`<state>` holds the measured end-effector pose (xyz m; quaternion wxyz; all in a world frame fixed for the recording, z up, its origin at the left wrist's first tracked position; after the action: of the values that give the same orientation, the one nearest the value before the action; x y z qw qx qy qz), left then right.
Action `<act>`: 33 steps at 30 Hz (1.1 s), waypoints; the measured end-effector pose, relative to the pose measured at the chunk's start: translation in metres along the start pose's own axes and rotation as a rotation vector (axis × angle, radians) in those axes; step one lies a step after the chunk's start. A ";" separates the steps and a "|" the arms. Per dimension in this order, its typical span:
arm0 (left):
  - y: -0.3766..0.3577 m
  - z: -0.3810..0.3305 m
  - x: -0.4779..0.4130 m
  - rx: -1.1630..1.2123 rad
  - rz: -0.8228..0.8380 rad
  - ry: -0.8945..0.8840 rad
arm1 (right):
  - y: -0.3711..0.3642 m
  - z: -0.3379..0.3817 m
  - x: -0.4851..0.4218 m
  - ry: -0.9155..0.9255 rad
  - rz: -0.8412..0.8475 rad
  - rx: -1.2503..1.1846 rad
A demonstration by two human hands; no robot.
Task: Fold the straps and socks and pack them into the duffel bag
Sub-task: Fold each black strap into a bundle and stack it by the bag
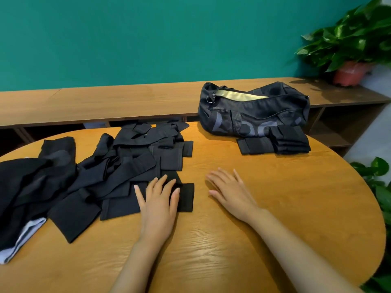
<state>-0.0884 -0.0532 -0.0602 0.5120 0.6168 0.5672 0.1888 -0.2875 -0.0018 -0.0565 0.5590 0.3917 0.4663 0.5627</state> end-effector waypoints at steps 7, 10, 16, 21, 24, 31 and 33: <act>0.015 0.025 -0.006 -0.078 0.084 -0.027 | -0.024 0.067 0.005 0.260 0.075 -0.002; 0.005 0.024 -0.015 -0.129 0.190 -0.042 | -0.019 0.063 0.012 0.197 0.043 -0.036; 0.000 0.022 -0.023 -0.257 0.235 -0.024 | -0.005 0.032 0.041 0.056 -0.144 0.002; 0.003 0.005 -0.035 -0.247 0.047 -0.109 | 0.006 0.031 0.028 0.050 -0.178 -0.010; -0.004 -0.005 -0.052 -0.271 0.082 -0.166 | 0.003 0.044 0.003 0.079 -0.134 -0.010; -0.029 0.021 -0.074 -0.411 0.330 -0.091 | -0.027 0.039 -0.001 0.020 0.011 -0.036; -0.031 0.025 -0.071 -0.408 0.320 -0.091 | -0.026 0.028 0.014 -0.040 -0.053 -0.021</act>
<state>-0.1037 -0.1329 -0.0718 0.6144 0.5905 0.3891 0.3499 -0.2548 0.0128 -0.0755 0.5870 0.3847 0.4591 0.5446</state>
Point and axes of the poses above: each hand's wrist, its own x-axis away from the middle knuckle, its own y-axis out of the back of the hand, z = x × y, the point moved 5 cm from there along -x, towards the middle knuckle, and after that the axes turned 5 degrees about y, right-handed, at the moved point
